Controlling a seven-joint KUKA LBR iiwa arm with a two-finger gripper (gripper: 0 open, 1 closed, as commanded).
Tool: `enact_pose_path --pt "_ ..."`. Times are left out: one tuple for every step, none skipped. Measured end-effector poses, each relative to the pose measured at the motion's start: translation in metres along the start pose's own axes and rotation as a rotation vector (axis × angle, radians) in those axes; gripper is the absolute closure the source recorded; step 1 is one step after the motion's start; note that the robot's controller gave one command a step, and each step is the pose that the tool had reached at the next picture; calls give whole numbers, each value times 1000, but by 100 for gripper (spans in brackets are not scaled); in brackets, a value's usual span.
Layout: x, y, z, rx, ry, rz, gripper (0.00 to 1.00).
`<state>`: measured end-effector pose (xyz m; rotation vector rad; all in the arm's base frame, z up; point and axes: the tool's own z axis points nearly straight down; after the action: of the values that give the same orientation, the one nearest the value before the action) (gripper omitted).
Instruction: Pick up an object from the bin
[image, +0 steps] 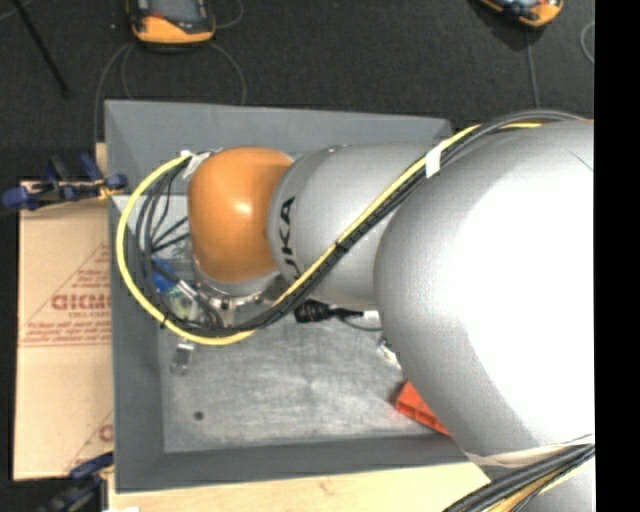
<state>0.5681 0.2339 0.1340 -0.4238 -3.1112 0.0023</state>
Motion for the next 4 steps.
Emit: enact_pose_path --pt "-113 -94 -6 -2 -9 140 0" --pt "-89 -89 55 0 -3 -495 0" --pt "-115 -130 -12 -4 -12 -289 0" --pt "-119 -238 -36 1 -7 -262 0"
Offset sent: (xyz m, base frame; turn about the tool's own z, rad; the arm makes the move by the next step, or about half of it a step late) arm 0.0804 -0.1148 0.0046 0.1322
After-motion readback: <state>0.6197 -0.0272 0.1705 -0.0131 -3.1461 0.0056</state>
